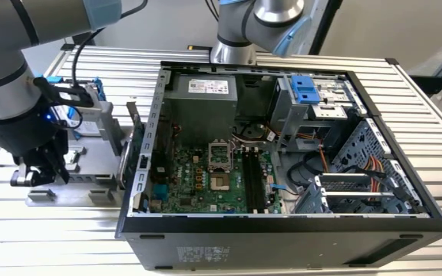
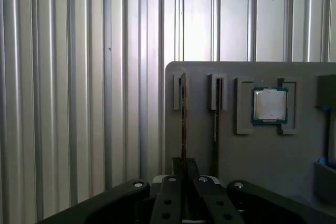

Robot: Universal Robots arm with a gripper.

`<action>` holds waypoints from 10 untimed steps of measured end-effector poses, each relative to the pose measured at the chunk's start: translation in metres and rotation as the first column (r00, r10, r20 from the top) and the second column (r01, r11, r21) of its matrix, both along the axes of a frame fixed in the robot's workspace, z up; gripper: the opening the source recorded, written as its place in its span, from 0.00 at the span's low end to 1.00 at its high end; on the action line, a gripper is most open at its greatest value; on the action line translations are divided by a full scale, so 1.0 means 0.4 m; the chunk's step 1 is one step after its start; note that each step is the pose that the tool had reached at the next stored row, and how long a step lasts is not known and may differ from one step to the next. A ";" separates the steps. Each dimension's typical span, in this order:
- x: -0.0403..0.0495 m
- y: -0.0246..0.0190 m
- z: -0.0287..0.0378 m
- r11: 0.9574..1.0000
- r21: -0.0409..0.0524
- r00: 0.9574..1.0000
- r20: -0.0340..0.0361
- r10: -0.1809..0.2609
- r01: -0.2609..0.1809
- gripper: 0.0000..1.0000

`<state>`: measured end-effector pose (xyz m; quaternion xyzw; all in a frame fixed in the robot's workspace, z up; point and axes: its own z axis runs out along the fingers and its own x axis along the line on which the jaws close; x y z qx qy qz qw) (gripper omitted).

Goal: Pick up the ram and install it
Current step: 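Pick up the ram and move it above insertion slot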

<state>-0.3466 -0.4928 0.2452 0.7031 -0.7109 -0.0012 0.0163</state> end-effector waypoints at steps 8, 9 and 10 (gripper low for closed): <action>-0.001 0.000 0.020 1.000 0.000 1.000 0.000 0.000 0.000 0.00; -0.001 0.000 0.023 1.000 0.000 1.000 0.000 0.000 0.000 0.00; -0.001 0.000 0.025 1.000 0.000 1.000 0.000 0.000 0.000 0.00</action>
